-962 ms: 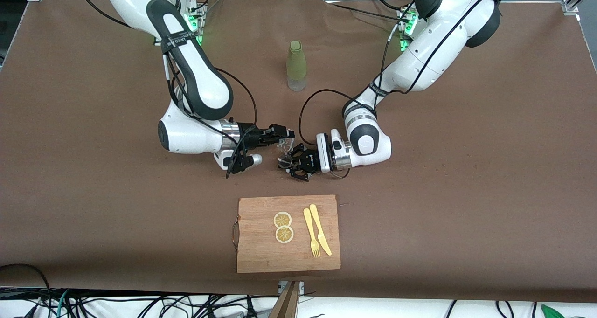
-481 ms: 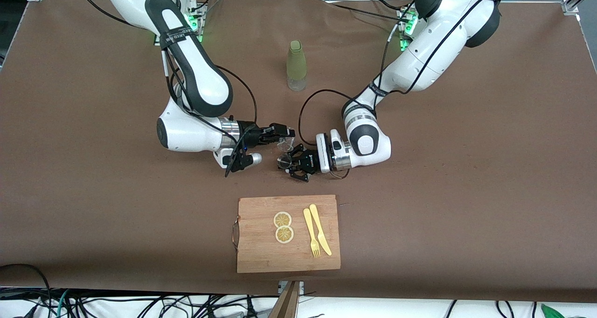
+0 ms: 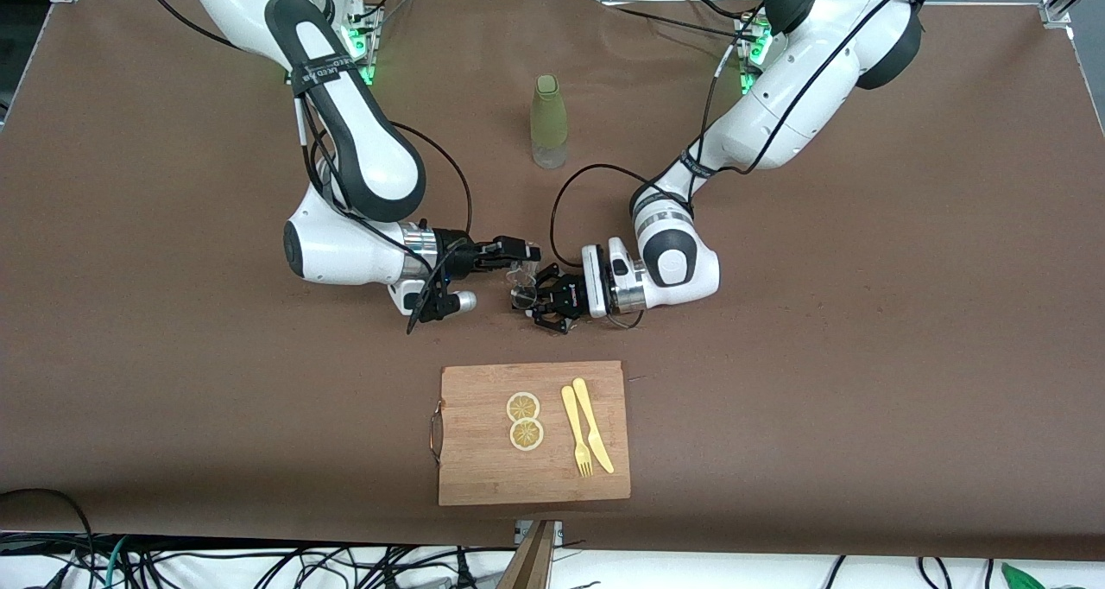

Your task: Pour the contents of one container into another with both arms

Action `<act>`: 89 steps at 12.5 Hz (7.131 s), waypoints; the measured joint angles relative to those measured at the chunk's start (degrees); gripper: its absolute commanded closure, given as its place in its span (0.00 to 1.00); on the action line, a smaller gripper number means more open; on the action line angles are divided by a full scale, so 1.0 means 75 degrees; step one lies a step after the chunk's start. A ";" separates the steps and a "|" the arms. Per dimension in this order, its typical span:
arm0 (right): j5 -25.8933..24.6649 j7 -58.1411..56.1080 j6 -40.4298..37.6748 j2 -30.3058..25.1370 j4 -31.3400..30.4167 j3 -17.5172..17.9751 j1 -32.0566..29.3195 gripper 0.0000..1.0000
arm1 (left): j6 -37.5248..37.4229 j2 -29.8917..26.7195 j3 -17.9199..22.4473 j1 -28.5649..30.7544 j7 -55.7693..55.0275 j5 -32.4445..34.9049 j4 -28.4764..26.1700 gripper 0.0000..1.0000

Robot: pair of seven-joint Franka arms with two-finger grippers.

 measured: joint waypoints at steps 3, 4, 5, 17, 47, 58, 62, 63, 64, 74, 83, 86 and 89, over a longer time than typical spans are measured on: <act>0.0000 0.0231 0.0015 0.0064 0.0019 0.0000 -0.0001 0.86 | 0.0000 0.0007 0.0000 -0.0055 0.0000 -0.0040 0.0005 1.00; 0.0000 0.0328 0.0020 0.0084 0.0019 0.0000 -0.0001 0.86 | 0.0000 0.0007 0.0000 -0.0066 0.0000 -0.0047 0.0011 1.00; 0.0000 0.0397 0.0023 0.0090 0.0019 0.0000 -0.0001 0.86 | 0.0000 0.0007 0.0000 -0.0075 0.0000 -0.0059 0.0015 1.00; -0.1311 0.0898 0.0029 0.0065 0.0291 -0.0008 0.0004 0.84 | -0.0005 0.0007 0.0000 -0.0087 0.0000 -0.0182 0.0076 1.00; -0.1893 -1.4638 -0.0838 0.0841 -0.1169 -0.1051 -0.3951 0.79 | -0.6540 -0.1161 0.3172 0.3888 -0.1768 0.3116 -0.1126 1.00; -0.2028 -1.4932 -0.0908 0.0910 -0.0972 -0.1642 -0.4008 0.00 | -0.7057 -0.0609 0.3356 0.5063 -0.0606 0.3581 -0.1430 1.00; -0.3773 -1.3140 -0.0990 0.0249 -0.0775 -0.1756 -0.3988 0.00 | -0.7056 -0.0496 0.3347 0.5063 -0.0309 0.3613 -0.1429 1.00; -0.4198 -1.2570 -0.1023 -0.0008 -0.0773 -0.1755 -0.3957 0.00 | -0.7049 -0.0492 0.3348 0.5063 -0.0295 0.3714 -0.1430 1.00; -0.4528 -1.2052 -0.1055 -0.0240 -0.0776 -0.1754 -0.3897 0.00 | -0.7044 -0.0478 0.3350 0.5064 -0.0254 0.3777 -0.1431 1.00; -0.8092 -0.5303 -0.1743 -0.1974 -0.0784 -0.0406 -0.3052 0.00 | -0.6805 -0.0338 0.3392 0.5087 0.0160 0.3876 -0.1418 1.00; -0.8817 -0.0481 -0.2218 -0.2344 -0.0796 0.0526 -0.3035 0.00 | -0.6823 -0.0337 0.3507 0.5081 0.0871 0.3896 -0.1418 0.00; -0.8940 0.0348 -0.2221 -0.2566 -0.0791 0.0593 -0.3043 0.00 | -0.6837 -0.0358 0.3507 0.5081 0.0855 0.3896 -0.1404 0.00; -0.8964 0.0769 -0.2293 -0.3081 -0.0788 0.0588 -0.3316 0.00 | -0.6844 -0.0463 0.3545 0.5079 0.0815 0.3896 -0.1396 0.00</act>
